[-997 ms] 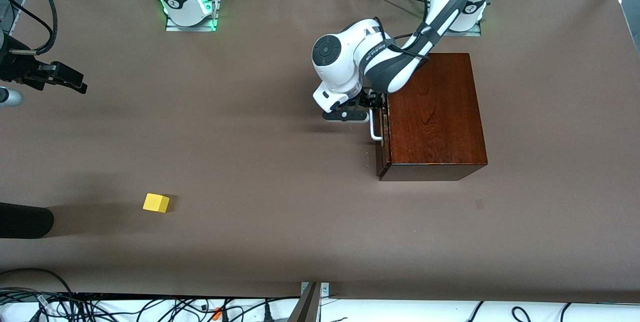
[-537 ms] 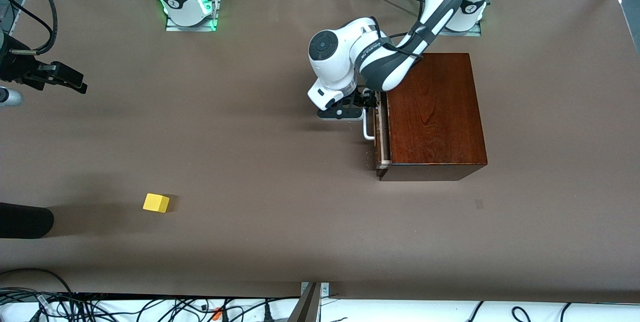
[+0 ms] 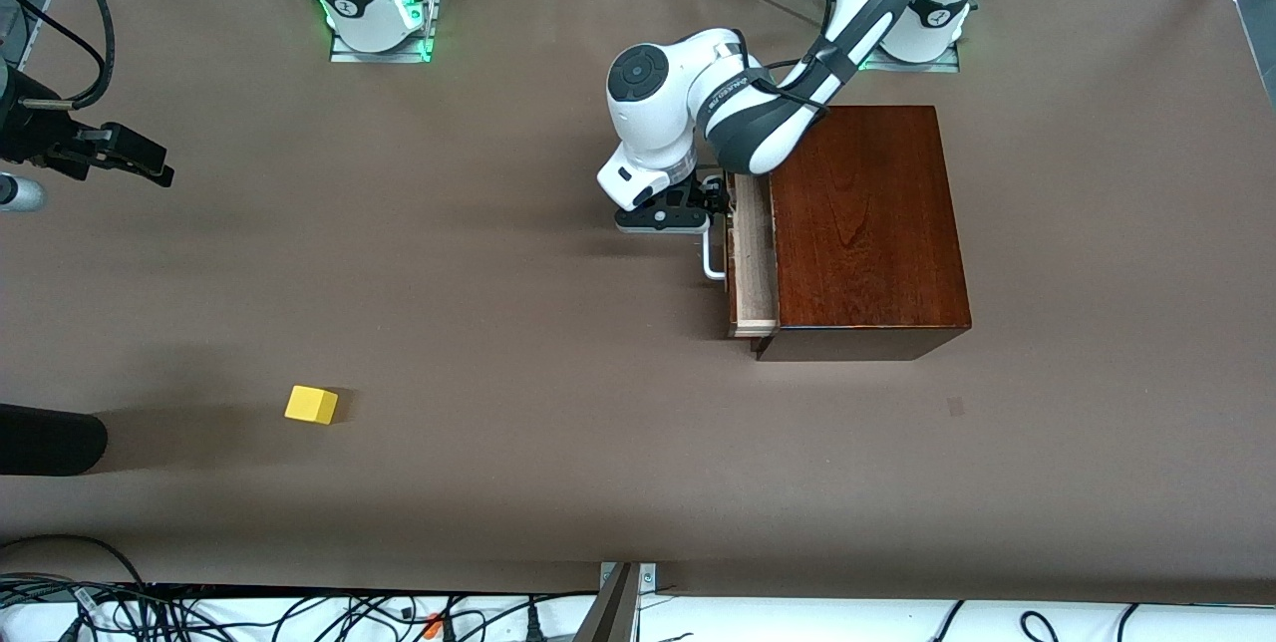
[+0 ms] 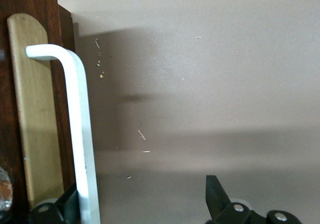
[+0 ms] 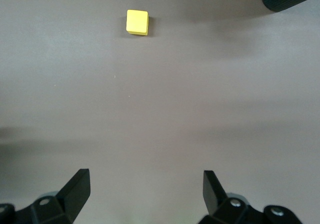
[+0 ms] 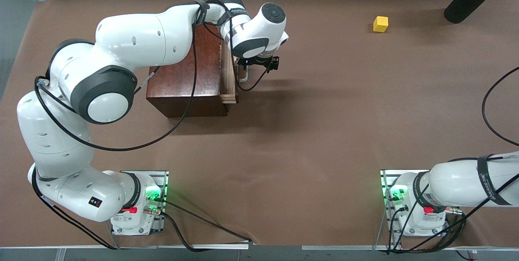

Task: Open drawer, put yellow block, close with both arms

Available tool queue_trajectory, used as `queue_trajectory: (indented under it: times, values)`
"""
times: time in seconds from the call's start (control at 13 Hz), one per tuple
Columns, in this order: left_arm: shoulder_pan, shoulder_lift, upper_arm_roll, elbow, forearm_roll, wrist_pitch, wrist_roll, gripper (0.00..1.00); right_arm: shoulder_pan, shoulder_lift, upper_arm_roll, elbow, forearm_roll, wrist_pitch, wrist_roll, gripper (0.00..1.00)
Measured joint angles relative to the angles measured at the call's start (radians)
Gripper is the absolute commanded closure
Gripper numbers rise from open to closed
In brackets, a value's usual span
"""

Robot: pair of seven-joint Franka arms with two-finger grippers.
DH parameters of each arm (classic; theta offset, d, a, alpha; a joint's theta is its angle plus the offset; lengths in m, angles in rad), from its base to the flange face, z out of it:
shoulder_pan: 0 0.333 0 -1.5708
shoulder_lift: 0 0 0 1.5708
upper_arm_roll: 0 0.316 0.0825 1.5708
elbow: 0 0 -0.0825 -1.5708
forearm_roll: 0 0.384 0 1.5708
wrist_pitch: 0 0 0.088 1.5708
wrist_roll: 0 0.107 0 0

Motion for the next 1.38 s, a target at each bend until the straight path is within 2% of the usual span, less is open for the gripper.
queue_trajectory:
  times: [1.38]
  values:
    - [-0.026,0.013,0.006,0.025,0.000,0.022,-0.012,0.00,0.000,0.000,0.000,0.000,0.000,0.008,0.000,0.00]
